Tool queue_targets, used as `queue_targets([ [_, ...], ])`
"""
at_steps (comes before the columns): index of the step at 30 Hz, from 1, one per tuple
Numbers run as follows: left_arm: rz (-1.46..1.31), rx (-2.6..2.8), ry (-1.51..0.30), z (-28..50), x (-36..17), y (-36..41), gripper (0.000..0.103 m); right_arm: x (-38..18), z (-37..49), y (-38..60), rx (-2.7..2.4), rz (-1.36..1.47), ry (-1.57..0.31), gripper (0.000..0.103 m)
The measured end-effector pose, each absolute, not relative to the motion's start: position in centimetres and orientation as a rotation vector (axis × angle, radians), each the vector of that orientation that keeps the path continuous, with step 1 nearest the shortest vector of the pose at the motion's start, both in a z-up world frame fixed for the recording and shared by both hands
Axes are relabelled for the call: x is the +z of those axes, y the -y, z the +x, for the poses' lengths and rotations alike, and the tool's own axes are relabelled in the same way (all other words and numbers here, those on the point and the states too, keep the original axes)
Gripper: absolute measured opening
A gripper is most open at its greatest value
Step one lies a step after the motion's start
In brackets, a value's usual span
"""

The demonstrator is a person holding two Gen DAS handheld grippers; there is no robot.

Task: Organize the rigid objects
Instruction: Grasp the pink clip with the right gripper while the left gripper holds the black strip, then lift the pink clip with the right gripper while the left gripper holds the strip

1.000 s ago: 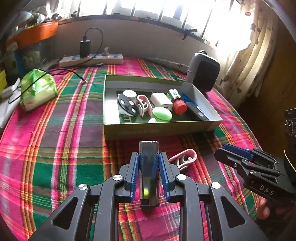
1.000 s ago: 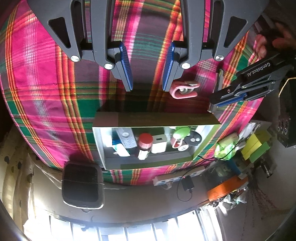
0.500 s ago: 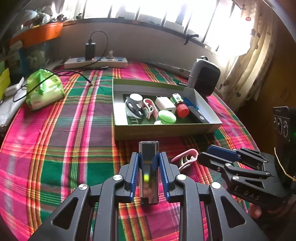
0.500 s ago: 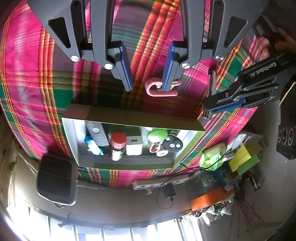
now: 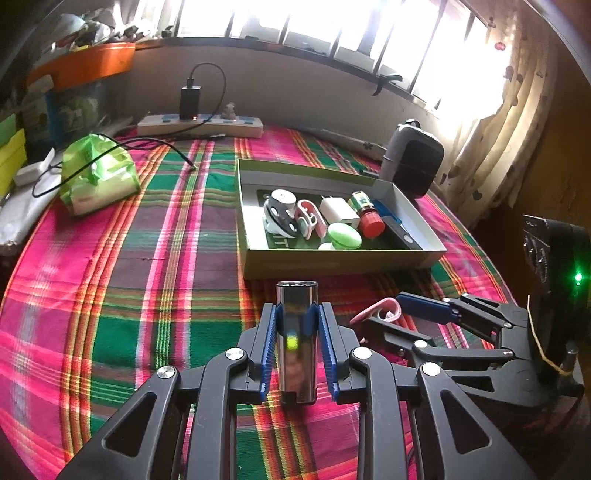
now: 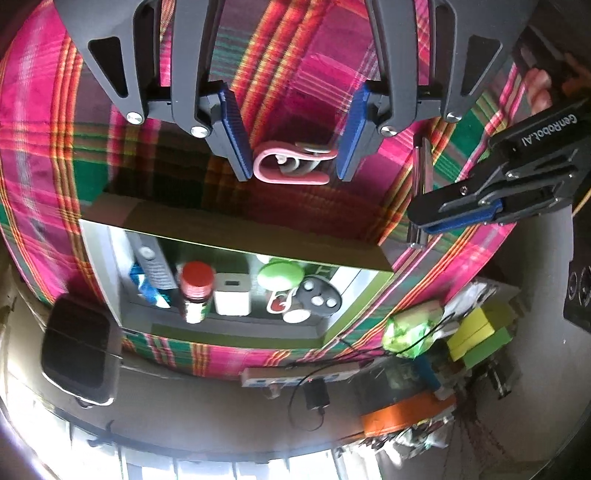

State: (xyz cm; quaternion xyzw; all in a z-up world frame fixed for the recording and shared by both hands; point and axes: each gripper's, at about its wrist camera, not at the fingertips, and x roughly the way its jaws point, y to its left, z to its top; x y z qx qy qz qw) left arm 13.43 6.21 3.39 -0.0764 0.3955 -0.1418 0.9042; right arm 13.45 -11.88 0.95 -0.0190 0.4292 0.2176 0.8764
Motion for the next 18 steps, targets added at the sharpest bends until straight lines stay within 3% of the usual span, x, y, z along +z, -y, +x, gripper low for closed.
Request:
queue_targets([
  [18,-0.161,-0.293,-0.818,13.4,3.3,-6.4,0.022,-0.1,13.7,10.5,0.446,-0.122,-0.913,0.053],
])
